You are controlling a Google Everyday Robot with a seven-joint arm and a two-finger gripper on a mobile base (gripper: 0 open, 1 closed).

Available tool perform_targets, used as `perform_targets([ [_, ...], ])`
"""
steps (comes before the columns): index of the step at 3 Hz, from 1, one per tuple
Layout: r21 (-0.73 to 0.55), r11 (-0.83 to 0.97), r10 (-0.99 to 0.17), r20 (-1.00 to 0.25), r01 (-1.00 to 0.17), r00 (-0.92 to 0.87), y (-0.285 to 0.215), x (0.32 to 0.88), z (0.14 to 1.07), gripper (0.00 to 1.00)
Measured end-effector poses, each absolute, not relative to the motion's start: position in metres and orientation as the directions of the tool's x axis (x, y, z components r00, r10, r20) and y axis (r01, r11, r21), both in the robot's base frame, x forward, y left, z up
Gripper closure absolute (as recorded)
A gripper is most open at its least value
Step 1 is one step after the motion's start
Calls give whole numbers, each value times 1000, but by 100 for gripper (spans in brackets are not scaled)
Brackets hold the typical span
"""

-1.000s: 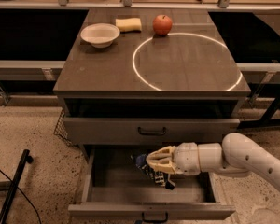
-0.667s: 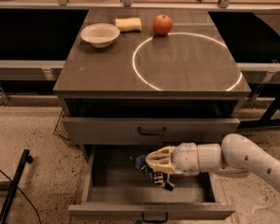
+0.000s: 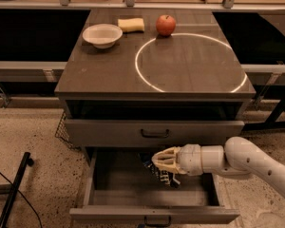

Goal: Place blue chip bag into middle drawer

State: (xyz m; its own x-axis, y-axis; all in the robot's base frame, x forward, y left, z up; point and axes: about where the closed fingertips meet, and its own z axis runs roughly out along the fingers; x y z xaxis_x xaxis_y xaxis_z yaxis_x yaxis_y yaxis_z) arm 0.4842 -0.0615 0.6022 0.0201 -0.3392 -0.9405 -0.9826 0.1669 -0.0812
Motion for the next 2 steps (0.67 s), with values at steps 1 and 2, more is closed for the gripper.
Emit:
perform_targets([
  [1,-118,165,-342,-938,-979,56,-71,496,589,100],
  [2,-90,124,-343,-939,-988,43,-81,505,574,100],
])
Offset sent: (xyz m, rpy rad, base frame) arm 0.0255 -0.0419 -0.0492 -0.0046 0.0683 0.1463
